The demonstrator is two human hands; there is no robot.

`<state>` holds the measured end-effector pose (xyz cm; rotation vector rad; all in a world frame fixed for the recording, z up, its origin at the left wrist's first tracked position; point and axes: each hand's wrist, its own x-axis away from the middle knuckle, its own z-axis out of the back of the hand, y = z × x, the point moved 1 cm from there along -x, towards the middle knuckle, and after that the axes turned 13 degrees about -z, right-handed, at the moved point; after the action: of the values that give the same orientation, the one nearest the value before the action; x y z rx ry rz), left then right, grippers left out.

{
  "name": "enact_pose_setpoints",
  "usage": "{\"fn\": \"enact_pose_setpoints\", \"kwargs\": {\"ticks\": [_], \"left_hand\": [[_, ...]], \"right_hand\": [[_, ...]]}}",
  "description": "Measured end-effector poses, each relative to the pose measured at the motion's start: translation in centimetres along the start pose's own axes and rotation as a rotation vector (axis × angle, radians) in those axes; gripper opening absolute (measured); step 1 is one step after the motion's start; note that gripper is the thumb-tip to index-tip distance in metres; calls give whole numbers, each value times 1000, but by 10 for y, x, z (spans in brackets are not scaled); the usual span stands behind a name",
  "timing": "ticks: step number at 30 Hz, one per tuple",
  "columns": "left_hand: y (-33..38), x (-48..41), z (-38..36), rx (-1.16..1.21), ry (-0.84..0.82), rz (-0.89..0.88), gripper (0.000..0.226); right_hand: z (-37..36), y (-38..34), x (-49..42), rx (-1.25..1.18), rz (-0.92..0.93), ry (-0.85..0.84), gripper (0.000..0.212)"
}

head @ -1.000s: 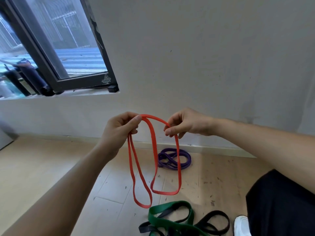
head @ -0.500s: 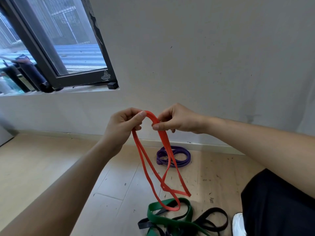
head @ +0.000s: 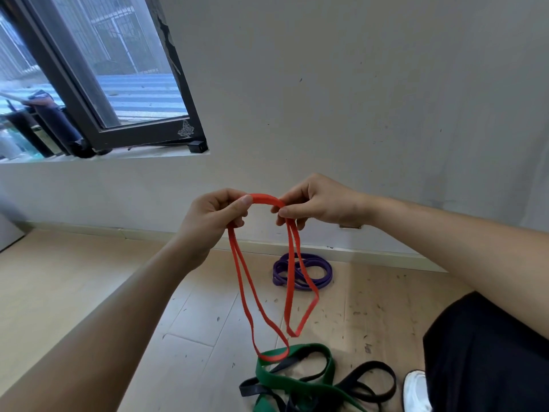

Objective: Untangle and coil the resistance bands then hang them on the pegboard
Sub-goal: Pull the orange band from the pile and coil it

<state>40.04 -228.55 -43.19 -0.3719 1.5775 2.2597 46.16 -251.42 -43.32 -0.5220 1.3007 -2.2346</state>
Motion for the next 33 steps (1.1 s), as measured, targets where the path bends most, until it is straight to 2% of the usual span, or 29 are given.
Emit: {"fn": "enact_pose_setpoints", "kwargs": {"ticks": [3,7,11,15,18,25,29,33], "left_hand": [[2,2,2,-32,-124,48,36],[10,2,-15,-126,-177,-34,35],[15,0,-22,-201,-125,-138,15],[18,-2,-17,-223,-22,-193,15],[20,-2,-9,-163,84,-173,12],[17,0,11,-28,233,-86,26],[13,0,17,3,241,-43,31],[10,1,21,20,227,-17,30]], "right_hand": [[3,-1,2,23,-1,-14,23],[-3,-5,4,92,1,-75,24],[-6,-5,3,78,-9,-111,18],[-10,6,1,154,-100,-195,9],[-7,14,1,167,-143,-235,12],[7,14,7,-43,-141,-196,15],[11,11,10,-115,-159,-174,15],[12,9,13,-114,-131,-68,20]]}}
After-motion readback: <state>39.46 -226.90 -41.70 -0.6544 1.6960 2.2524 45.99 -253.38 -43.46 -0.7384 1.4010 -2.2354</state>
